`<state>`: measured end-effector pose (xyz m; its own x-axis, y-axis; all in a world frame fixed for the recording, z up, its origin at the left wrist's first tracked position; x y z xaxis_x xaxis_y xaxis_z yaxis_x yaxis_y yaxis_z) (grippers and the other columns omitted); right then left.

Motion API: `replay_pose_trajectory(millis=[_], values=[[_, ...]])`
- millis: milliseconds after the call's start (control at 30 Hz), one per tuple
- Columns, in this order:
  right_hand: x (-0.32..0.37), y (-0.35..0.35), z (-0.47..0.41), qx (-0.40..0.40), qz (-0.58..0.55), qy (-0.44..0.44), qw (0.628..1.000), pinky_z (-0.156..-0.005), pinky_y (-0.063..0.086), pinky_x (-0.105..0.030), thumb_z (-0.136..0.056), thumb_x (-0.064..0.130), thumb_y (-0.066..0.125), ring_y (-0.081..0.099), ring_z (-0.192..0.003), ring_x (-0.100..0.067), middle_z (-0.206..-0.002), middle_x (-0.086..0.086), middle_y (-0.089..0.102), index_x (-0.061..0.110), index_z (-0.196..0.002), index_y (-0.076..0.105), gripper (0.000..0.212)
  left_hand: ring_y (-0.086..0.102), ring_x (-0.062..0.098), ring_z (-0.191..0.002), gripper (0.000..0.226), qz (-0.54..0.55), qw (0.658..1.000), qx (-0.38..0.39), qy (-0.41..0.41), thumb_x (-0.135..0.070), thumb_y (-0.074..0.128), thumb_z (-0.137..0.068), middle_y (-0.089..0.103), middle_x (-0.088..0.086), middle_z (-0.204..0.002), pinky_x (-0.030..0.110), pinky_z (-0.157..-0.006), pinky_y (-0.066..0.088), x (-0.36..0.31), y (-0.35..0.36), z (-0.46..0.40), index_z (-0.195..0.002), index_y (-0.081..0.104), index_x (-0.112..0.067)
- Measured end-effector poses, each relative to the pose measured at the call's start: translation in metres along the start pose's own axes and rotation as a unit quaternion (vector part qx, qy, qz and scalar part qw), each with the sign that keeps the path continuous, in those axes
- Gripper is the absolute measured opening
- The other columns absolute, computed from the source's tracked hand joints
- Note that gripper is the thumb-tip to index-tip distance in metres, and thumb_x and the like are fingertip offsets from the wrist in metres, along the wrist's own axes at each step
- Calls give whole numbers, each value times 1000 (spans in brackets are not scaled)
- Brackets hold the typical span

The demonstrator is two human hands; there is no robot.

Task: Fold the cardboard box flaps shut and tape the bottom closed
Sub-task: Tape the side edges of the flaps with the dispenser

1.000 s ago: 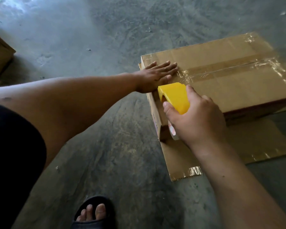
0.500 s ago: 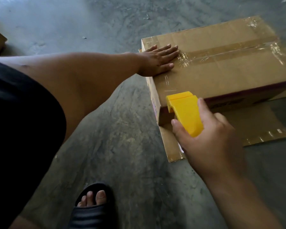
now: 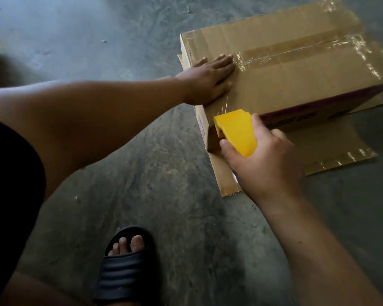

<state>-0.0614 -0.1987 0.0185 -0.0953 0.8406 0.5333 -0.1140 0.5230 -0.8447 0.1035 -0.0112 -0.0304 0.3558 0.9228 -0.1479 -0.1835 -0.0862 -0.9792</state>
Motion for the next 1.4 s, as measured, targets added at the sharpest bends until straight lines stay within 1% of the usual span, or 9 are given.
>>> replay_pose_trajectory(millis=[367,500,600,767,867,967,1133,1300,1400], values=[[16,-24,-16,-45,1,-34,998,-72,32,-27,-84,63,52,54,-107,-26,-118,-9,55,23,-151,29,81,-9,13,-153,65,2,999,49,0,-53,12,-105,-7,-3,-168,45,-123,-5,18,-3,-30,-160,-2,-23],[2,-6,-5,-29,-10,-11,999,-69,34,-29,-84,64,50,53,-97,-24,-108,-6,52,24,-152,25,82,-11,13,-153,70,-8,998,58,4,-58,13,-103,-9,-2,-168,44,-123,-5,21,-4,-32,-159,-5,-23],[-9,14,2,-5,-8,6,1000,-64,34,-29,-86,64,46,43,-86,-14,-100,-1,42,25,-153,19,82,-11,14,-153,75,-14,998,60,7,-64,13,-100,-11,-2,-167,44,-124,-5,20,-2,-30,-159,-7,-23],[-23,34,5,11,1,10,1000,-64,47,-34,-88,66,40,50,-88,-18,-100,-1,40,29,-154,11,81,-11,17,-153,90,-27,998,47,9,-77,14,-91,-10,0,-168,46,-124,-3,19,0,-28,-159,-7,-22],[-27,40,1,12,6,12,1000,-62,45,-33,-88,65,40,50,-85,-19,-99,-3,42,29,-154,14,80,-10,17,-153,97,-35,998,44,7,-83,15,-87,-10,0,-168,47,-124,-2,18,1,-28,-159,-7,-21],[-30,44,-5,5,11,10,1000,-59,37,-28,-88,66,39,44,-81,-15,-97,-2,39,28,-154,16,79,-10,16,-153,97,-35,999,36,4,-82,16,-87,-10,0,-168,47,-124,-2,18,1,-28,-159,-7,-22],[-30,51,-15,5,13,7,1000,-63,41,-30,-89,63,42,47,-84,-18,-101,-6,43,28,-153,16,78,-8,17,-154,96,-39,999,19,-3,-82,17,-88,-7,0,-168,47,-124,-2,16,3,-25,-160,-5,-23],[-26,54,-20,-10,17,8,1000,-66,47,-35,-89,61,45,54,-88,-26,-106,-11,49,25,-153,18,78,9,21,-154,79,-14,1000,-19,-21,-68,29,-97,12,3,-167,50,-124,6,2,-1,-15,-159,18,-22],[-26,57,-19,-18,13,12,1000,-69,47,-37,-88,60,47,56,-92,-30,-106,-13,50,24,-153,20,79,-1,25,-154,82,-6,998,-11,-56,-64,28,-98,2,10,-168,55,-123,3,-18,14,-7,-160,9,-13]])
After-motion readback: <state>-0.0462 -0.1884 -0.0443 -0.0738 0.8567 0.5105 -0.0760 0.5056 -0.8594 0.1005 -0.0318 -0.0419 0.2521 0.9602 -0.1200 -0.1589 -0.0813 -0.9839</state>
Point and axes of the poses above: each hand's wrist, its own z-axis away from the middle knuckle, its own y-axis out of the palm, x = y × z, the point moved 3 cm from there along -z, towards the middle knuckle
